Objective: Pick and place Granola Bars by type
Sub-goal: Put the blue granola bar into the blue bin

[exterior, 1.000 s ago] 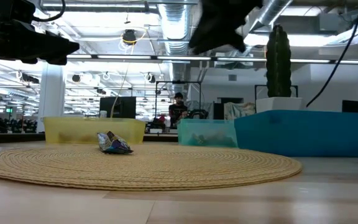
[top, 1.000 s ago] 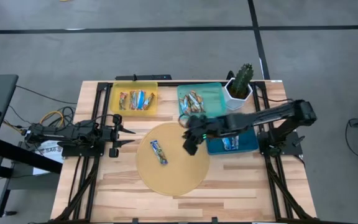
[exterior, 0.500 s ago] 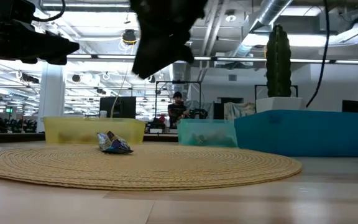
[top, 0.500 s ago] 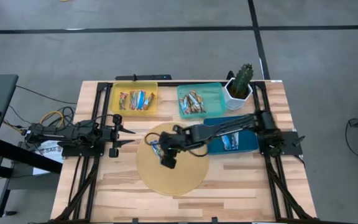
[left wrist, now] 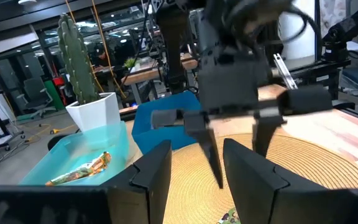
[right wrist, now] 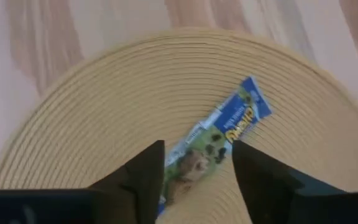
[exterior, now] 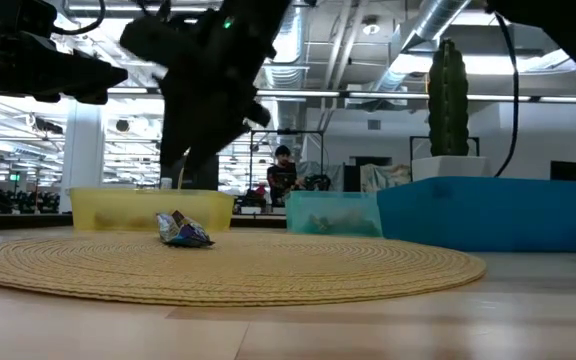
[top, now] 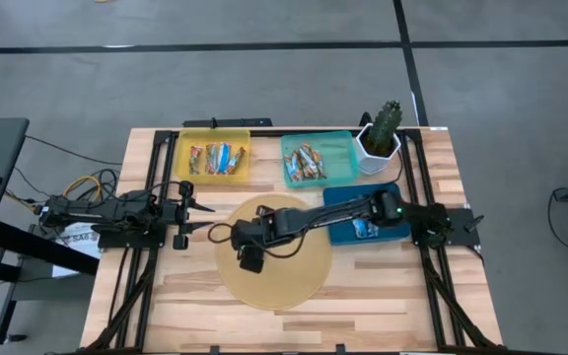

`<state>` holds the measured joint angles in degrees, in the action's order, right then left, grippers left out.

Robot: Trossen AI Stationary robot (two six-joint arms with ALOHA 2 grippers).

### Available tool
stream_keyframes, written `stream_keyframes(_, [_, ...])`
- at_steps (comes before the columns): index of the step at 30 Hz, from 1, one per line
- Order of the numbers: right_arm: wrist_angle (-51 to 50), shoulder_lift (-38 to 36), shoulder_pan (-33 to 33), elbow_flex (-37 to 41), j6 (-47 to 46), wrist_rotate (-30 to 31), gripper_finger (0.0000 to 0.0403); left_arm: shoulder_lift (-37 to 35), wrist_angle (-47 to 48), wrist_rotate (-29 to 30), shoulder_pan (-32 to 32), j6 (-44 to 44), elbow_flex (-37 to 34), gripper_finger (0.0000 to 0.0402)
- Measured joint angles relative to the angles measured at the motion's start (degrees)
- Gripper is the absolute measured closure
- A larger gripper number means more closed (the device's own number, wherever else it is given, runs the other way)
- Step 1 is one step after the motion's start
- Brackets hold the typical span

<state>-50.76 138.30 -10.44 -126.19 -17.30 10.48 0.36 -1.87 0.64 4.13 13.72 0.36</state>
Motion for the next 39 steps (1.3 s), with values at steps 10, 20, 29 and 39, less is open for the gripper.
stream_keyframes(10, [-3.4, 4.7, 0.0, -1.7, -12.7, 0.2, 0.0165, 0.0, 0.0, 0.0, 0.0, 0.0, 0.0, 0.0262])
stream_keyframes(20, [-2.8, 4.6, 0.0, -1.1, -17.2, 3.1, 0.0163, 0.0, 0.0, 0.0, 0.0, 0.0, 0.0, 0.0262])
stream_keyframes(29, [1.4, 8.1, 0.0, -1.1, -17.3, 1.5, 0.0163, 0.0, 0.0, 0.0, 0.0, 0.0, 0.0, 0.0262])
stream_keyframes(39, [1.9, 8.2, 0.0, -1.0, -16.7, 1.6, 0.0194, 0.0, 0.0, 0.0, 0.0, 0.0, 0.0, 0.0262])
